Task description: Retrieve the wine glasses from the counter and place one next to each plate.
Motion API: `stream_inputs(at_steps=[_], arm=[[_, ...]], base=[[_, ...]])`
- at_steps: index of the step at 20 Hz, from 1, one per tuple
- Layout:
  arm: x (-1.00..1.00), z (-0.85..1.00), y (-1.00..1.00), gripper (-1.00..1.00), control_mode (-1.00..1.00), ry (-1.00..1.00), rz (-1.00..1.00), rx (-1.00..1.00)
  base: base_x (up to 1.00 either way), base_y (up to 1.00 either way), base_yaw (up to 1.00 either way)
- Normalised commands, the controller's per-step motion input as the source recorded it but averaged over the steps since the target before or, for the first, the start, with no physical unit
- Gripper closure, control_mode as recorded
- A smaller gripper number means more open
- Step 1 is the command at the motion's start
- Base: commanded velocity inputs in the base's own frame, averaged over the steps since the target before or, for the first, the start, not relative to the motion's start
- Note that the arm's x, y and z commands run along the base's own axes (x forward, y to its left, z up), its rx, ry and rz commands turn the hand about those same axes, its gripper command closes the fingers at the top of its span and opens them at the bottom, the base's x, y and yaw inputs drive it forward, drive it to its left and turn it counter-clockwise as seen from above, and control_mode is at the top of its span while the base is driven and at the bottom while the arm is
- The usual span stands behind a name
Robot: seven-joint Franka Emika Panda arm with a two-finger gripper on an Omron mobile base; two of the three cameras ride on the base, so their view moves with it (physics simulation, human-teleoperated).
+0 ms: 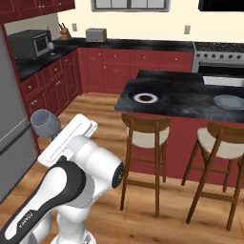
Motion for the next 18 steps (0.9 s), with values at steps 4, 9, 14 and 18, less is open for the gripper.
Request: stream_inputs(at_steps=[4,9,14,18], arm=[[0.00,0.00,0.00,1.00,1.00,0.00,0.00,0.00],[0.00,0.00,0.00,1.00,1.00,0.00,0.00,0.00],[0.00,0.00,0.00,1.00,1.00,0.00,0.00,0.00],[0.00,0.00,0.00,1.00,1.00,0.00,0.00,0.00]], base=[[0.68,-1.00,0.02],[0.63,-1.00,0.17],[0.82,-0.42,0.10],[0.94,-0.01,0.08]])
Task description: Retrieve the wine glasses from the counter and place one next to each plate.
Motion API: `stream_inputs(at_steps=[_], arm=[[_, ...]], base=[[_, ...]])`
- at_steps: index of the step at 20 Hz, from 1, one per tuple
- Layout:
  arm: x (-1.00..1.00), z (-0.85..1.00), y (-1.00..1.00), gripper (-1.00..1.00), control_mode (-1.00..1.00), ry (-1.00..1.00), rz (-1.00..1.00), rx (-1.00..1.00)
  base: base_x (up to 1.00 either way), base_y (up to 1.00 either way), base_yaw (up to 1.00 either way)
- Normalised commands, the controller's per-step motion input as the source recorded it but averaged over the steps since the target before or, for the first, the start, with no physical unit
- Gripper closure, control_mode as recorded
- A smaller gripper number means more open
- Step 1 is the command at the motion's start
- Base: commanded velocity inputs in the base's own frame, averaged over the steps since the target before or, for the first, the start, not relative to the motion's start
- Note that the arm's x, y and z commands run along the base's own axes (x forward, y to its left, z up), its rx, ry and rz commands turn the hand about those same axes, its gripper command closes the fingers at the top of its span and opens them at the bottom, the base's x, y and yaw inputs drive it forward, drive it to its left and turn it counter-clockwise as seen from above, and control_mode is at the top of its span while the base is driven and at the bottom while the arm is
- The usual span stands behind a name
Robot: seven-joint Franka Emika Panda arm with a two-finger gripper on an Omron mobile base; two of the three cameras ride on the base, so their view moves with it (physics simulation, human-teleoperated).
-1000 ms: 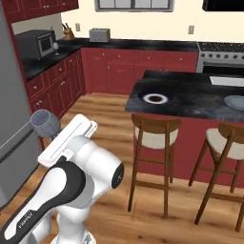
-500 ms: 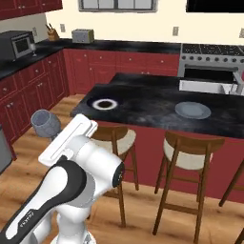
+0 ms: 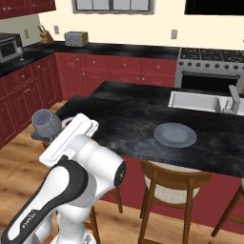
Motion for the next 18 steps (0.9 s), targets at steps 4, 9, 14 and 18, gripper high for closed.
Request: stream_inputs(at_steps=[4,9,14,18], arm=[[0.00,0.00,0.00,1.00,1.00,0.00,0.00,0.00],[0.00,0.00,0.00,1.00,1.00,0.00,0.00,0.00],[0.00,0.00,0.00,1.00,1.00,0.00,0.00,0.00],[0.00,0.00,0.00,1.00,1.00,0.00,0.00,0.00]], base=[[0.68,-0.15,0.03],[0.98,0.12,-0.03],[0.67,0.16,-0.24],[0.61,-0.02,-0.13]])
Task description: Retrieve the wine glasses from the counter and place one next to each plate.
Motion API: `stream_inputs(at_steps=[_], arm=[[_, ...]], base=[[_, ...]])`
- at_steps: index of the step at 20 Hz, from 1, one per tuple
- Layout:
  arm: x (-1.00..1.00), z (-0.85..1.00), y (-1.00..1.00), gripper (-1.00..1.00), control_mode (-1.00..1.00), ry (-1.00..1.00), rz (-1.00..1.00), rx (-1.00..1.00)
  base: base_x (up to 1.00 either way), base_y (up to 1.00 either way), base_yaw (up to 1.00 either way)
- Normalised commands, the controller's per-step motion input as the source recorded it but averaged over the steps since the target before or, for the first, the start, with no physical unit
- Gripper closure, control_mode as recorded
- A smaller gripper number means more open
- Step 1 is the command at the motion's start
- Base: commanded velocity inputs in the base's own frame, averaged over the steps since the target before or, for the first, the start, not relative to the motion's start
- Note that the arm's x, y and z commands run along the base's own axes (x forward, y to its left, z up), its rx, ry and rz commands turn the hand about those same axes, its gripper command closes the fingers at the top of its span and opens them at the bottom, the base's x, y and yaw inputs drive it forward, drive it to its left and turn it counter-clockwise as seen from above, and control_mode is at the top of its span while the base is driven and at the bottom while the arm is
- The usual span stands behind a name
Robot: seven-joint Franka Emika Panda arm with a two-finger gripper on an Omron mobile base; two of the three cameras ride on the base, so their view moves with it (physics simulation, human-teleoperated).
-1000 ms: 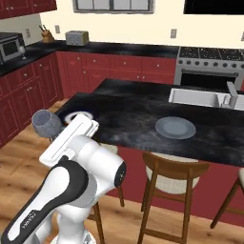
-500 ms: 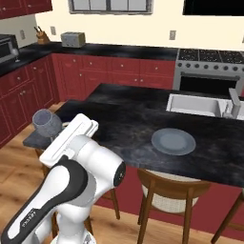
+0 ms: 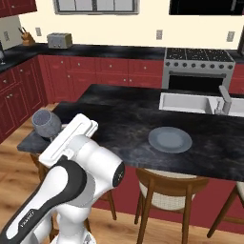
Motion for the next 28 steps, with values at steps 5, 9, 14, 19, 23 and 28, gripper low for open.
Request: stream_inputs(at_steps=[5,9,14,19,23,28], arm=[[0.57,-0.06,-0.16,1.00,-1.00,0.09,0.00,0.00],[0.93,-0.21,-0.19,1.00,-1.00,0.27,0.00,-0.09],[0.66,-0.20,-0.21,1.00,-1.00,0.27,0.06,-0.10],[0.87,-0.21,-0.02,1.00,-1.00,0.25,0.11,-0.11],[0.71,-0.13,0.00,1.00,-1.00,0.09,0.10,-0.02],[0.73,-0.19,0.00,1.00,-1.00,0.02,0.16,-0.02]], base=[[0.32,-0.04,-0.02],[0.00,0.00,0.00],[0.00,0.00,0.00],[0.00,0.00,0.00],[0.00,0.00,0.00],[0.00,0.00,0.00]])
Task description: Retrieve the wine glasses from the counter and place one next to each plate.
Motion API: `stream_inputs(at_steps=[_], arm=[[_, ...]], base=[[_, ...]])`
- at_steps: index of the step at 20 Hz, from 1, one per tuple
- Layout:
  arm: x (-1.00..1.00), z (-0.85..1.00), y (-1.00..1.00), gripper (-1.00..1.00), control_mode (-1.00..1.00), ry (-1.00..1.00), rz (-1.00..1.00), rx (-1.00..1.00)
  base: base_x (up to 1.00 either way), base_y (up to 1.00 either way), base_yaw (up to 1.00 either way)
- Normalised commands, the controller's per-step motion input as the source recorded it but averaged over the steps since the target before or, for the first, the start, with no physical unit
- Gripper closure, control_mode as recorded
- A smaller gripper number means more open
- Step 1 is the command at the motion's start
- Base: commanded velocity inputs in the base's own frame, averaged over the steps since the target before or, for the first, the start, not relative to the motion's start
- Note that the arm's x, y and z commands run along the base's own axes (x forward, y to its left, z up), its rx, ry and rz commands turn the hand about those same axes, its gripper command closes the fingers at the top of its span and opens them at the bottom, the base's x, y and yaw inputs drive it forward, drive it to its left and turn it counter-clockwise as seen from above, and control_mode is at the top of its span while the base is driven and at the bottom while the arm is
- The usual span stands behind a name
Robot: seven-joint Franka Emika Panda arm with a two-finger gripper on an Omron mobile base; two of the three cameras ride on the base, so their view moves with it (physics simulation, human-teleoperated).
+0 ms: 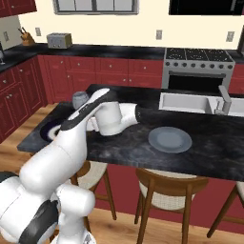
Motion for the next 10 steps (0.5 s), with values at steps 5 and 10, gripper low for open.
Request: stream_inputs(at_steps=[5,10], arm=[[0.38,-0.14,0.02,1.00,-1.00,0.04,0.07,-0.14],[0.01,-0.11,0.21,1.00,-1.00,0.00,-0.02,-0.14]], base=[[0.00,0.00,0.00],[0.00,0.00,0.00]])
